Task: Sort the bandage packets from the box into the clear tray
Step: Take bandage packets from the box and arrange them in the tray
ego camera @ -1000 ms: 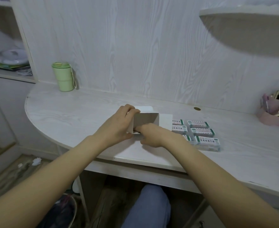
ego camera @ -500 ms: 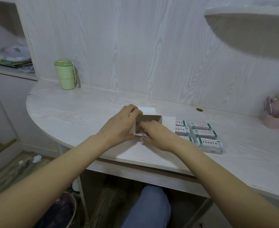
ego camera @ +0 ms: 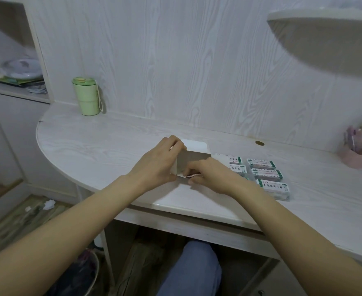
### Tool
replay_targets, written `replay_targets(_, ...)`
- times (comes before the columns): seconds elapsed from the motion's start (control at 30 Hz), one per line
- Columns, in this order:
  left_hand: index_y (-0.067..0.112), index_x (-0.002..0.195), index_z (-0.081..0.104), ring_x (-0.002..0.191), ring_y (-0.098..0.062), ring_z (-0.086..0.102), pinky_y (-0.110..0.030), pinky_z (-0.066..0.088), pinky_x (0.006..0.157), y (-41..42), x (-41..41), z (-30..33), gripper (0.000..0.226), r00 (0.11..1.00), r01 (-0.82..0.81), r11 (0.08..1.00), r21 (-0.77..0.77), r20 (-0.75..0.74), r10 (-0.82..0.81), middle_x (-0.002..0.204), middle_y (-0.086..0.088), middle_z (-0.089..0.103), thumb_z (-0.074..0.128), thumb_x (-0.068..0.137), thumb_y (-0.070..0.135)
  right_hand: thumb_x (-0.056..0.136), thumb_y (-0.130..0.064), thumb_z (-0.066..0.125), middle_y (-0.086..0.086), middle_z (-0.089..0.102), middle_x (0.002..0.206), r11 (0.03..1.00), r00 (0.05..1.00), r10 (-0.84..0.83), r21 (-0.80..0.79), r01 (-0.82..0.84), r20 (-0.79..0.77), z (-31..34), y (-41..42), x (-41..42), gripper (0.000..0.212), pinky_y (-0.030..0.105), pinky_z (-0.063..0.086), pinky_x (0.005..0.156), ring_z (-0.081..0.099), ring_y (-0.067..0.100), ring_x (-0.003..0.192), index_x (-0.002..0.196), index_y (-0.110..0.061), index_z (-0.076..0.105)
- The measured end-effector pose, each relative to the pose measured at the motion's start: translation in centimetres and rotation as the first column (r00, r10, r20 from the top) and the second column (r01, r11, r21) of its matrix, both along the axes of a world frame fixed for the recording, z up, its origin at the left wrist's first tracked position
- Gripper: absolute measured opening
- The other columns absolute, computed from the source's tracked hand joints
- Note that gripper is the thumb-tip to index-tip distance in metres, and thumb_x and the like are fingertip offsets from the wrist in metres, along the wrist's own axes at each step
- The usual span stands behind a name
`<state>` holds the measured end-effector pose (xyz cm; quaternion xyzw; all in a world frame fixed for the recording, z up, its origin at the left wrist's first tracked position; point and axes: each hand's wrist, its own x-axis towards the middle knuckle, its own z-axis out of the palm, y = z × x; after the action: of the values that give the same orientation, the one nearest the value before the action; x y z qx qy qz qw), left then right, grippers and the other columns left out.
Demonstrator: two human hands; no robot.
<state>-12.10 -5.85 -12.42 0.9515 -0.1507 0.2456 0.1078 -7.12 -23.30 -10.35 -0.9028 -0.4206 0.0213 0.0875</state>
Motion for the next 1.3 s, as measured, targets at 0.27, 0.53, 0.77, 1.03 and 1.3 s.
replay_targets(0.27, 0.010, 0.117, 0.048, 0.103, -0.019, 0.044, -0.035, 0.050, 0.063, -0.5, 0.0, 0.0, 0.061, 1.000, 0.004, 1.000, -0.026, 0.020, -0.003, 0.119, -0.002, 0.044, 0.079, 0.065, 0.017, 0.089, -0.012, 0.060, -0.003, 0.072, 0.101, 0.986, 1.000, 0.003, 0.166, 0.002, -0.028, 0.1, -1.1, -0.2, 0.016, 0.023, 0.042, 0.076, 0.062, 0.014, 0.096, 0.100, -0.017, 0.070)
replay_targets(0.53, 0.009, 0.121, 0.049, 0.100, -0.022, 0.048, -0.034, 0.048, 0.068, -0.6, 0.3, 0.2, 0.063, 0.999, -0.010, 1.000, 0.012, 0.046, 0.010, 0.118, -0.004, 0.047, 0.077, 0.066, 0.016, 0.085, -0.003, 0.054, 0.004, 0.069, 0.082, 0.930, 0.989, -0.128, 0.355, 0.095, 0.071, 0.3, -1.9, -0.3, 0.023, 0.031, 0.038, 0.065, 0.051, 0.017, 0.064, 0.098, -0.014, 0.070)
replay_targets(0.77, 0.021, 0.137, 0.038, 0.120, -0.019, 0.040, -0.030, 0.024, 0.100, -0.7, 1.9, 2.3, 0.073, 0.990, -0.133, 0.986, 0.098, -0.026, 0.136, 0.131, 0.004, 0.042, 0.071, 0.073, 0.032, 0.089, -0.003, 0.055, 0.010, 0.072, 0.091, 0.857, 0.951, -0.253, 0.497, 0.134, 0.180, 0.9, -2.0, 0.4, 0.023, 0.024, 0.038, 0.066, 0.063, 0.028, 0.081, 0.106, -0.009, 0.068)
replay_targets(1.03, 0.023, 0.142, 0.036, 0.126, -0.022, 0.039, -0.038, 0.027, 0.104, -0.4, 6.3, 6.6, 0.073, 0.923, -0.152, 0.945, 0.290, -0.301, 0.240, 0.136, 0.000, 0.047, 0.063, 0.078, 0.045, 0.089, -0.009, 0.060, 0.005, 0.070, 0.101, 0.756, 0.934, -0.354, 0.572, 0.317, -0.050, 3.6, -0.9, 3.8, 0.014, 0.041, 0.054, 0.082, 0.063, 0.027, 0.096, 0.097, -0.014, 0.069)
replay_targets(1.3, 0.021, 0.149, 0.024, 0.139, -0.022, 0.028, -0.042, 0.016, 0.115, -0.7, 8.6, 7.6, 0.073, 0.862, -0.150, 0.987, 0.051, -0.482, 0.156, 0.150, -0.003, 0.035, 0.058, 0.087, 0.039, 0.088, -0.007, 0.063, 0.010, 0.069, 0.101, 0.739, 0.935, -0.345, 0.591, 0.323, -0.080, 5.5, -0.3, 5.6, 0.011, 0.035, 0.058, 0.074, 0.067, 0.024, 0.091, 0.096, -0.010, 0.071)
